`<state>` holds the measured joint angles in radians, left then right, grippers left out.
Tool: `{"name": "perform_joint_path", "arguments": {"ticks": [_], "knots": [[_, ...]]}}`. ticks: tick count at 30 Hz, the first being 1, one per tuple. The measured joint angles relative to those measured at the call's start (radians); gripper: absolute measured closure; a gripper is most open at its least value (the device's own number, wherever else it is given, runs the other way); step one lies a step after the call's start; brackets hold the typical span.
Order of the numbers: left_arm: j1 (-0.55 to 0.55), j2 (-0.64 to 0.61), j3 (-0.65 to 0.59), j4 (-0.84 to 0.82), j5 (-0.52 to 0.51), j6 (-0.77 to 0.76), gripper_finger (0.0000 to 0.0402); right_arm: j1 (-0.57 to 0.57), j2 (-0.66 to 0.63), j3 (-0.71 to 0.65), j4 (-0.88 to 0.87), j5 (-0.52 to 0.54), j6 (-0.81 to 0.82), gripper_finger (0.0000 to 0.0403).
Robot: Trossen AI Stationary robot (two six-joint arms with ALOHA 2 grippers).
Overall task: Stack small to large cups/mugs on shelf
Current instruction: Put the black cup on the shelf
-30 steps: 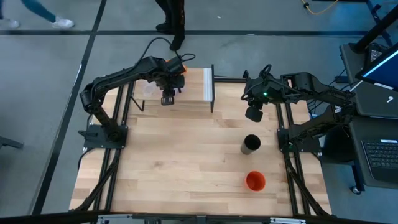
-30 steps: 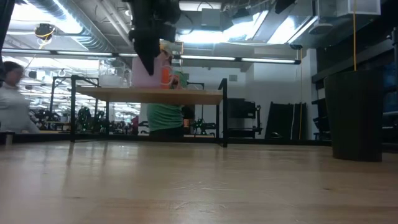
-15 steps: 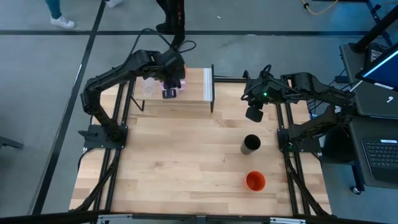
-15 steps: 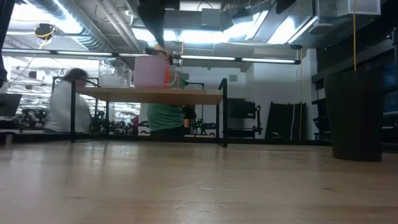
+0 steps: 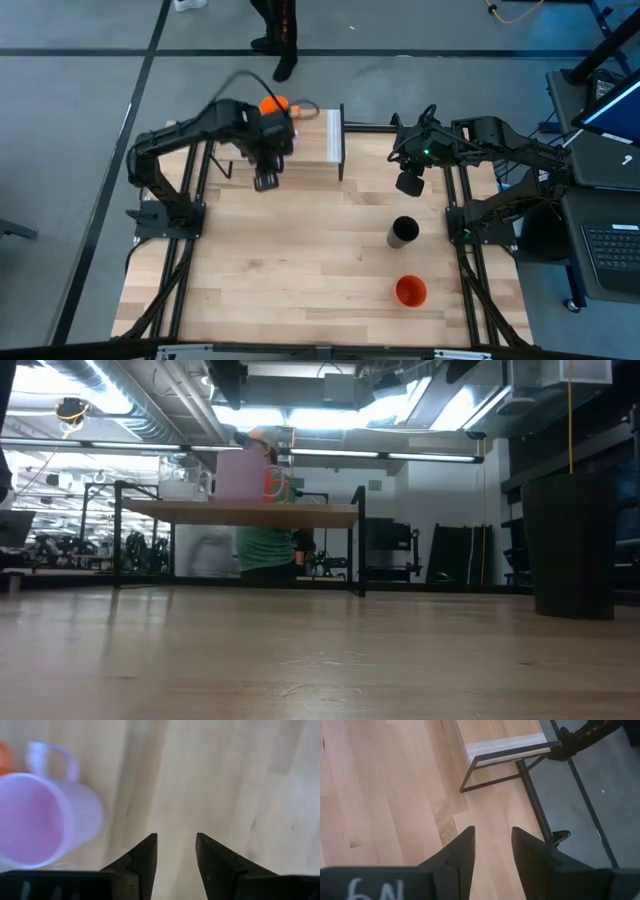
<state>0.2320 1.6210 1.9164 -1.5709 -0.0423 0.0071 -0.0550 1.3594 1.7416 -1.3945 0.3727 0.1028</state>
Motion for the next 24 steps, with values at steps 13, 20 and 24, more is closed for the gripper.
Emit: {"name": "perform_joint_path", "arguments": {"ticks": [13, 20, 24], "knots": [[-0.173, -0.066, -0.210, 0.000, 0.016, -0.092, 0.0274, 0.000, 0.000, 0.000, -0.105, -0.009, 0.056, 0.0273], [-0.221, -0.311, -0.338, 0.009, -0.073, -0.181, 0.0274, 0.000, 0.000, 0.000, -0.100, -0.009, 0.081, 0.0273], [-0.221, -0.509, -0.491, 0.150, -0.143, -0.249, 0.0274, 0.000, 0.000, 0.000, -0.100, -0.010, 0.102, 0.0273]]}}
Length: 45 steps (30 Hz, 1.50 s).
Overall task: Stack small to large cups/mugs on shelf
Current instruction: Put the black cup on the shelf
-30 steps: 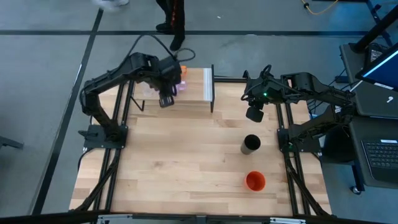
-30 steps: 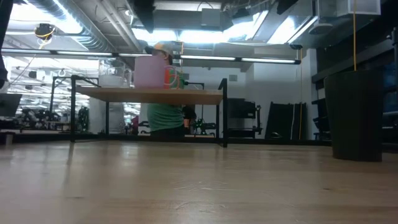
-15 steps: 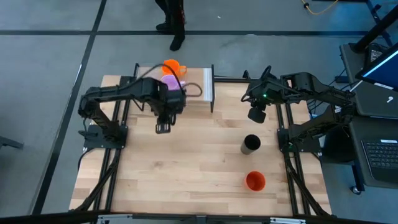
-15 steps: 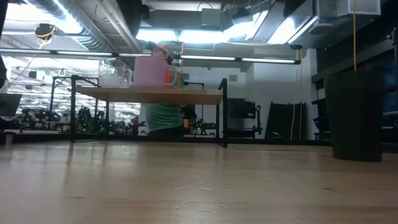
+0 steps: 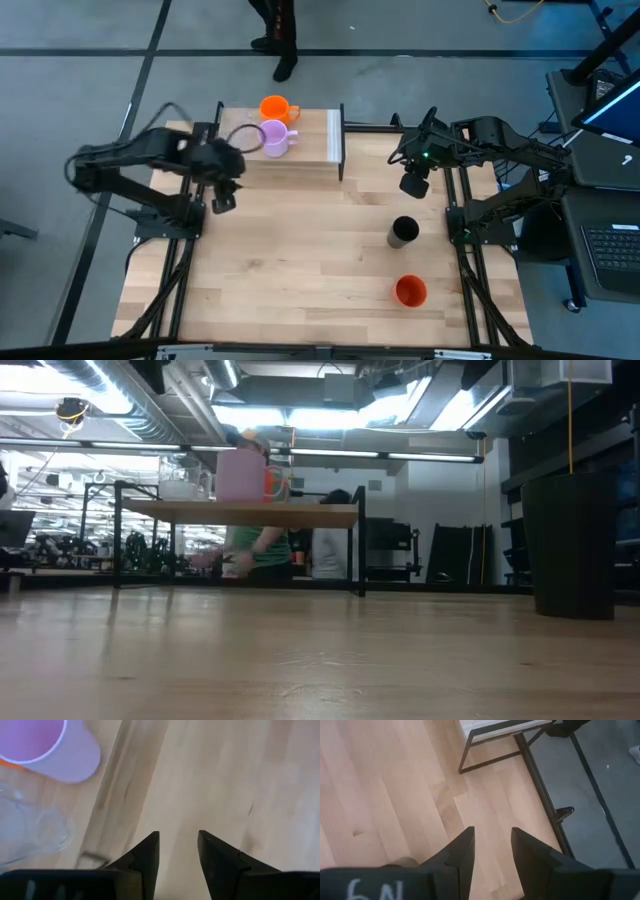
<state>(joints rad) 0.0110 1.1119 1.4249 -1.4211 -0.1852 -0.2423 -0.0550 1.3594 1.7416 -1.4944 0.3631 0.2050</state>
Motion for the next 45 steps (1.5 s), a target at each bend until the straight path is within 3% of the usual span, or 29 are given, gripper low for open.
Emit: {"name": "perform_joint_path", "arguments": {"ticks": [7, 13, 21, 33, 41, 45], "knots": [[-0.005, -0.320, -0.339, 0.470, -0.036, -0.021, 0.0274, 0.000, 0.000, 0.000, 0.002, 0.001, -0.001, 0.0273], [-0.005, -0.492, -0.581, 0.814, -0.063, 0.027, 0.0274, 0.000, 0.000, 0.000, 0.002, 0.001, -0.015, 0.0273], [-0.005, -0.626, -0.810, 1.029, -0.062, 0.008, 0.0274, 0.000, 0.000, 0.000, 0.002, 0.001, -0.031, 0.0273], [-0.005, -0.643, -1.078, 1.356, -0.054, 0.067, 0.0274, 0.000, 0.000, 0.000, 0.002, 0.002, -0.027, 0.0273], [-0.005, -0.710, -1.216, 1.482, 0.123, 0.119, 0.0274, 0.000, 0.000, 0.000, 0.001, 0.002, -0.027, 0.0273], [-0.005, -0.772, -1.240, 1.496, 0.146, 0.146, 0.0274, 0.000, 0.000, 0.000, 0.001, 0.002, -0.027, 0.0273]]}}
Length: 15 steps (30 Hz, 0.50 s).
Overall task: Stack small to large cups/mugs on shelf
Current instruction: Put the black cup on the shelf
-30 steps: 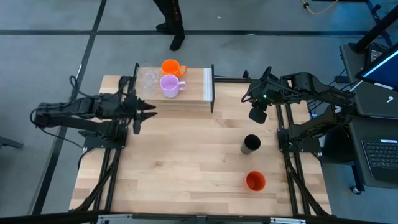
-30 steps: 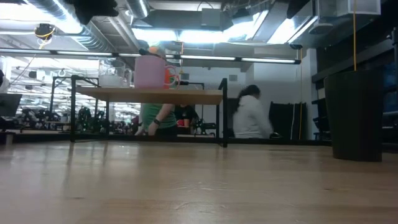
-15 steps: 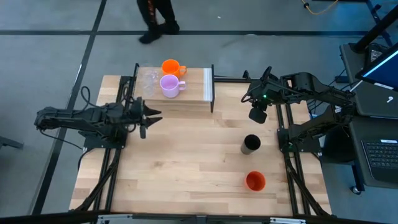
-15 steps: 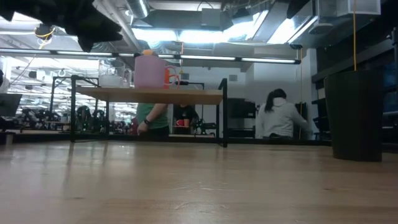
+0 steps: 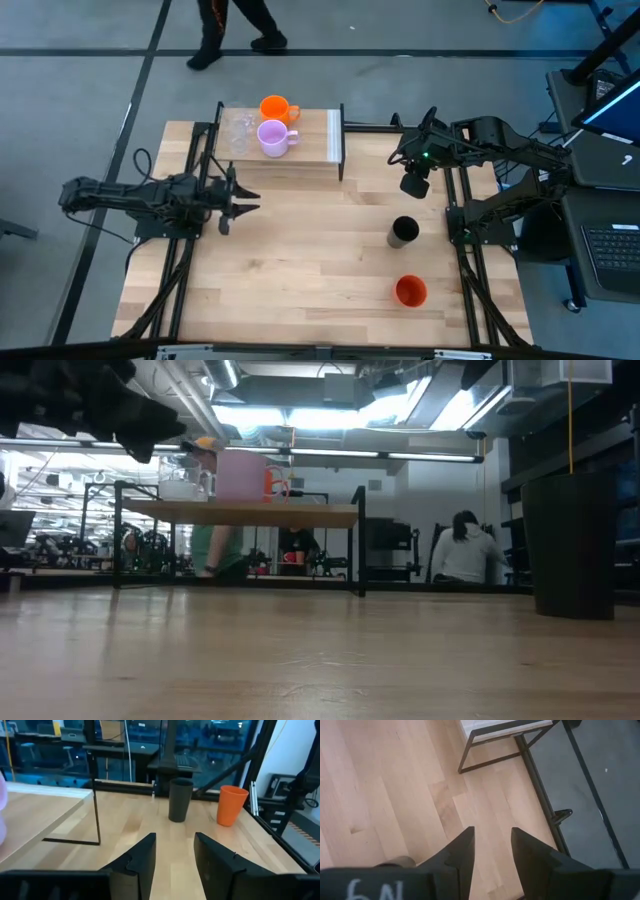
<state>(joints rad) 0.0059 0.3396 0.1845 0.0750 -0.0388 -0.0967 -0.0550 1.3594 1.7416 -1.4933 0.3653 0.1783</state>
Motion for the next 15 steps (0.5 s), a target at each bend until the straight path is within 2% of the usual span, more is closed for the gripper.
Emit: {"name": "perform_joint_path", "arguments": {"ticks": [9, 15], "knots": [[0.000, -0.104, -0.083, 0.041, -0.022, -0.006, 0.0274, 0.000, 0.000, 0.000, 0.000, 0.000, 0.000, 0.0273], [0.000, -0.138, -0.177, 0.148, -0.022, -0.030, 0.0274, 0.000, 0.000, 0.000, 0.003, 0.000, -0.001, 0.0273]]}}
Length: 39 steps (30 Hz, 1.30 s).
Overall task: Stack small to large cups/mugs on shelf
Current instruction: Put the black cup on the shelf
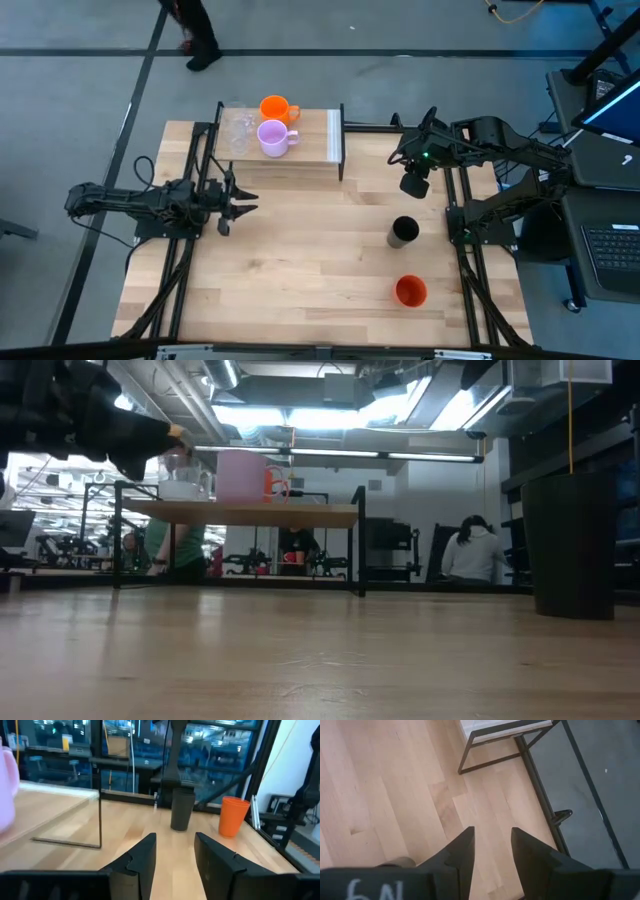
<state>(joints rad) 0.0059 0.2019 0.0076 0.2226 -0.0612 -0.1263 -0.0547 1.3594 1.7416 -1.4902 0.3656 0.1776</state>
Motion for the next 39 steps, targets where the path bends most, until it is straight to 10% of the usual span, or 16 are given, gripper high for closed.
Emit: {"name": "perform_joint_path", "arguments": {"ticks": [39], "knots": [[0.000, -0.005, 0.000, -0.003, -0.034, -0.153, 0.0274, 0.000, 0.000, 0.000, 0.024, 0.009, -0.031, 0.0273]]}}
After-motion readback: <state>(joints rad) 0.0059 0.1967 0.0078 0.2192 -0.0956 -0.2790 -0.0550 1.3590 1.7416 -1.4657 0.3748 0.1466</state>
